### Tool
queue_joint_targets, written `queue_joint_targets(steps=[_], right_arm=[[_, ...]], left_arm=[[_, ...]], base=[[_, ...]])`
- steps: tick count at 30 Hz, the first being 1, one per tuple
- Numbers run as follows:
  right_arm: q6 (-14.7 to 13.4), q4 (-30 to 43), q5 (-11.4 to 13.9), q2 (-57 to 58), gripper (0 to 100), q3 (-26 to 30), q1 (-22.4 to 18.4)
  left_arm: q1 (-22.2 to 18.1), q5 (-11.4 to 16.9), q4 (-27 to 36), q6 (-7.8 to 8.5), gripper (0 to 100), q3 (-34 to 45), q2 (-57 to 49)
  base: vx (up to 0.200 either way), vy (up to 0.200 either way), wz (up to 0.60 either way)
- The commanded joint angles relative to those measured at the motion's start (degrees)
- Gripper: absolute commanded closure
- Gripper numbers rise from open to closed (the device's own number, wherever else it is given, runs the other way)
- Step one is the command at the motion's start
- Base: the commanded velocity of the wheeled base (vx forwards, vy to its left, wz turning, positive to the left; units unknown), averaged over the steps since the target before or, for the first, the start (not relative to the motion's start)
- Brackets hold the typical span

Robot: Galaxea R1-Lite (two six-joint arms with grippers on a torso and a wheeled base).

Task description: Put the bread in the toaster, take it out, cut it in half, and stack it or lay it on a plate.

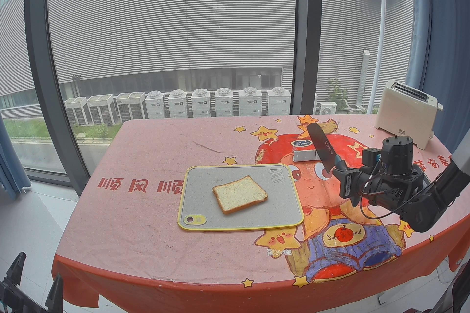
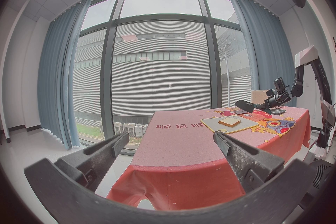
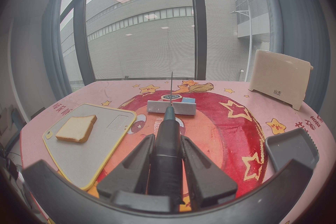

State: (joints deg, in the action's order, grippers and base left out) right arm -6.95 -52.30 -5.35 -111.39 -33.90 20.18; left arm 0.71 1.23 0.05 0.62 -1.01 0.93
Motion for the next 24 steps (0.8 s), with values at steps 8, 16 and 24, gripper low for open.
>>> queue_joint_targets(steps=[8, 16, 24], right_arm=[[0.01, 0.79, -0.01, 6.36, 100, 0.94, 1.09], [0.27, 1.06, -0.10, 11.19, 100, 3.14, 4.96], [0.88, 1.06, -0.01, 13.48, 100, 5.43, 8.39]], left_arm=[[0.00, 0.09, 0.04, -0.01, 0, 0.92, -0.40], [0.00, 0.09, 0.04, -0.01, 0, 0.92, -0.40], [0.00, 0.00, 0.04, -0.01, 0, 0.92, -0.40]], base=[[0.000, 0.000, 0.00], [0.000, 0.000, 0.00], [0.000, 0.000, 0.00]])
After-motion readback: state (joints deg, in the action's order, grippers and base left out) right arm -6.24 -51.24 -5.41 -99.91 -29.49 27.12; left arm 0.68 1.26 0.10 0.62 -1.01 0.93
